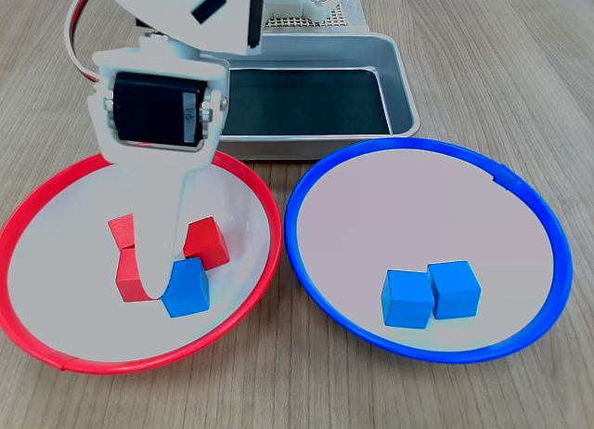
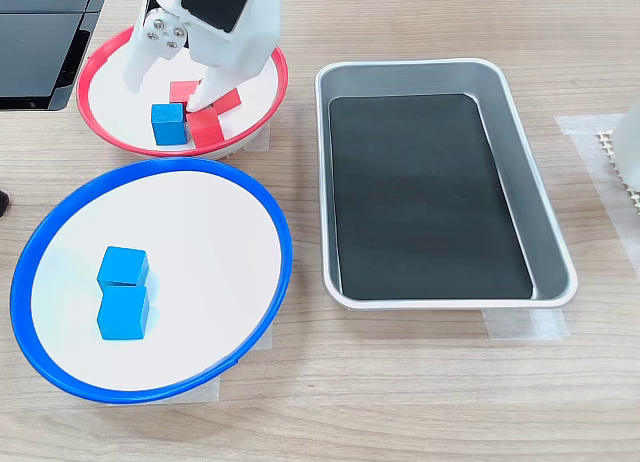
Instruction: Relocate any blue block in the red dish to the blue dish, correcting any misplacements.
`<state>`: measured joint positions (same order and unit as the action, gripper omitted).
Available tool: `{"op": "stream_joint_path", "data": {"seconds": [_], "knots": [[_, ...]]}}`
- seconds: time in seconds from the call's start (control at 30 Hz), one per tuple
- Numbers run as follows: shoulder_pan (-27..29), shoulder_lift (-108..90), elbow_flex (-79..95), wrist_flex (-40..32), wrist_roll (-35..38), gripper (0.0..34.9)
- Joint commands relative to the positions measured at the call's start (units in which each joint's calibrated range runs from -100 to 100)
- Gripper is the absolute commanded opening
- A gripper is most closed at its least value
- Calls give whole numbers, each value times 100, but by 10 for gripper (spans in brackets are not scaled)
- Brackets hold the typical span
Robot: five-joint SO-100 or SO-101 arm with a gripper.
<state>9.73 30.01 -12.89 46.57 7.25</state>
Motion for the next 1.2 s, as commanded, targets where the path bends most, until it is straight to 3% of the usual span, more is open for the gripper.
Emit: {"op": "stream_joint_path", "data": {"seconds": [0.0, 0.63, 1.17], "knots": [[-37, 23, -200, -31, -5, 157], [-197, 151, -27, -105, -49, 154], [-291, 449, -537, 522, -464, 148]]}}
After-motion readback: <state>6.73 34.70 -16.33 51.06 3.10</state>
